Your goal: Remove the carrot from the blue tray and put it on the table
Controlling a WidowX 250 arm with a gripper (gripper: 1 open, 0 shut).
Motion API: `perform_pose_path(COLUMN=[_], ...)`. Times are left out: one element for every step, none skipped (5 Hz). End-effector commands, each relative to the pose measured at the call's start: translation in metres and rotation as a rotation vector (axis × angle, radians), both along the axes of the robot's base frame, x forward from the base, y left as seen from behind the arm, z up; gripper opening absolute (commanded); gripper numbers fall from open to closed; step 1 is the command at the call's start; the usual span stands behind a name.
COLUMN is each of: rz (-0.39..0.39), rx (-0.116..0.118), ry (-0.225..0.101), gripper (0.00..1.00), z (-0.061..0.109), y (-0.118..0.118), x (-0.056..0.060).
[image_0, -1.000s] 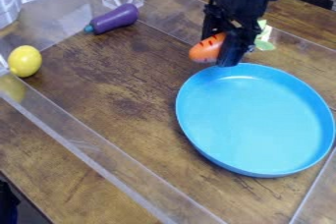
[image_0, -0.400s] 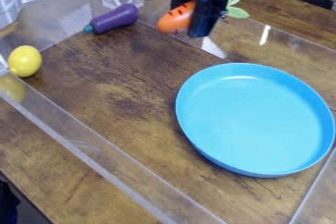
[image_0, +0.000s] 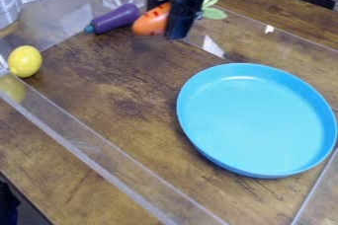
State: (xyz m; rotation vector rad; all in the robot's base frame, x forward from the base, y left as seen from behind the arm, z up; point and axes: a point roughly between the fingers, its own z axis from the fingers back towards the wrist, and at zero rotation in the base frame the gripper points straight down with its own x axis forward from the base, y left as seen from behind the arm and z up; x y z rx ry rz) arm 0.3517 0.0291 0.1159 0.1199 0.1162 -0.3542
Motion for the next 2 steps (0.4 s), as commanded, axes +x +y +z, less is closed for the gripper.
perform_pose_path(rz=[0.038, 0.059], rx=[0.011, 0.012], ry=[-0.071, -0.047], gripper=[0.00, 0.00], z=[0.018, -0.001], y=[0.022, 0.034], x=[-0.008, -0.014])
